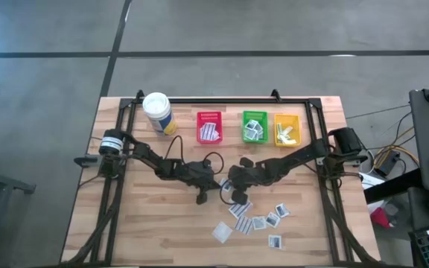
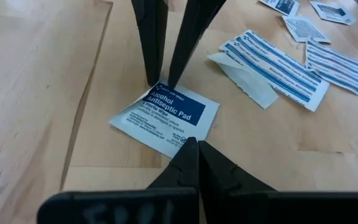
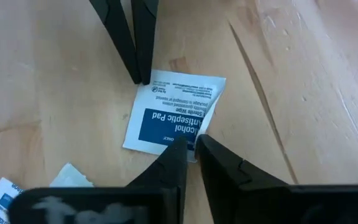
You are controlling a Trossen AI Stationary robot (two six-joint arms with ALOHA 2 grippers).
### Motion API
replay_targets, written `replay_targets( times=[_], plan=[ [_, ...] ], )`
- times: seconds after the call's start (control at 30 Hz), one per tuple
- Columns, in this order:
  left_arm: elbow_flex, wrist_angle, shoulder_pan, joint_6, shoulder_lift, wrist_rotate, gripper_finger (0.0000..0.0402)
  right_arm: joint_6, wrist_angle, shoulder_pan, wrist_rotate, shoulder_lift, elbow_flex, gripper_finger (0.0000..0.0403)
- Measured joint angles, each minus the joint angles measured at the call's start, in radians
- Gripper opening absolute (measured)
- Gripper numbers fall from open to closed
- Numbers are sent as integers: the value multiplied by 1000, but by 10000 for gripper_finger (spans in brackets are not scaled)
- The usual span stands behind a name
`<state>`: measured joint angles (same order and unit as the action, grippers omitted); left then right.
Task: Pick & Place First Aid Supplies
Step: Put the alcohol pad in the green bin
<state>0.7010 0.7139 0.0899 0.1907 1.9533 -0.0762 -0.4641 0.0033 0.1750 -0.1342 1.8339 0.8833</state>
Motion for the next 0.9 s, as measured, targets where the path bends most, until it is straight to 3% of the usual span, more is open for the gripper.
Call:
replay_targets(
  times=[0.23,0.9],
  plan=[
    [0,0,0,-5,0,-2,0,-5,-9,-10,0,-1,0,10],
    [-3,-10,1,-84,-57,2,0,3,-80,-14,-22,-26,6,8]
  ],
)
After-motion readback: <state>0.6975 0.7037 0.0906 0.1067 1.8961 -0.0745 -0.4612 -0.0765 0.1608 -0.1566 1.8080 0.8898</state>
